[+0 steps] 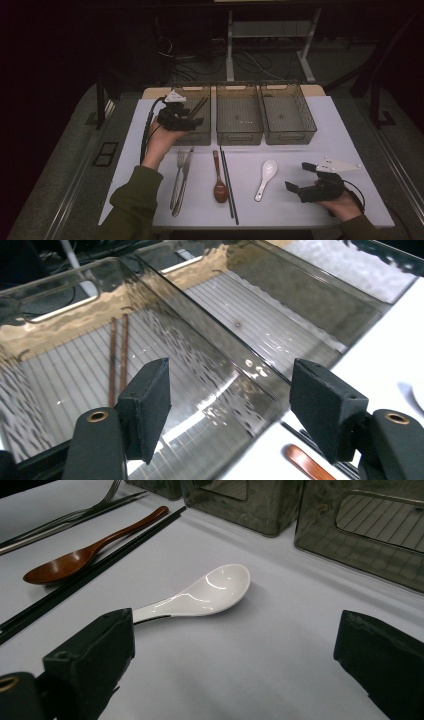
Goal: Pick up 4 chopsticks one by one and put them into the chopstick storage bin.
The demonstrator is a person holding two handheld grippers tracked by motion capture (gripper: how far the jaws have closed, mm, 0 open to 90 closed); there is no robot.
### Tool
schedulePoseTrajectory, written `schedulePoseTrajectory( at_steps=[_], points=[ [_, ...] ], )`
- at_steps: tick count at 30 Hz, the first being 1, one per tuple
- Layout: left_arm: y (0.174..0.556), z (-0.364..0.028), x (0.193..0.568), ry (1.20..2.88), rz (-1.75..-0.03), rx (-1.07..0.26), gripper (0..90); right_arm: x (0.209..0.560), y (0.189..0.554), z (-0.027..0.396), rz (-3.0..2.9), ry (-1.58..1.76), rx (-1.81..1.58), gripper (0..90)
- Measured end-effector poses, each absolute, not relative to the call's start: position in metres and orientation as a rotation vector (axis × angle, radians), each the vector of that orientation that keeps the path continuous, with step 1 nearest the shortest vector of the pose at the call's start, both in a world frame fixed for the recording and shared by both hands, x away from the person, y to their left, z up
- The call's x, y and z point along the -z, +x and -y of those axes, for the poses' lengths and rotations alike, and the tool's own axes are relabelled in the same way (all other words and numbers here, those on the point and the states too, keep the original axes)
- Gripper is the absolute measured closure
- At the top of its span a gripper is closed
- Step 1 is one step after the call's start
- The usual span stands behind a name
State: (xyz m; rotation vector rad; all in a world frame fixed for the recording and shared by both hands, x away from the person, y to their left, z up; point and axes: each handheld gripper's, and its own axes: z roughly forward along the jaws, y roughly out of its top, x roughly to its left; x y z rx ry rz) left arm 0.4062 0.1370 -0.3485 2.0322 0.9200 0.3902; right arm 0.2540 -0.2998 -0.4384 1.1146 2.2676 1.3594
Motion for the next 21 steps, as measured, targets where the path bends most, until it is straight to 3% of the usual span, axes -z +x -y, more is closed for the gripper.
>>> schedulePoseTrajectory(
  at_steps=[13, 19, 21],
  points=[
    [0.371, -0.128, 0.369, 2.062, -0.849, -0.355, 31.5, 0.438, 0.254, 0.300, -2.265, 1.121, -1.363, 2.7],
    [0.357, -0.119, 0.379, 2.070, -0.825, -0.337, 39.7, 0.438, 0.254, 0.300, -2.264, 1.118, -1.364, 2.7],
    [0.354, -0.117, 0.383, 2.088, -0.807, -0.328, 46.1, 0.438, 0.254, 0.299, -2.265, 1.121, -1.363, 2.7]
  ],
)
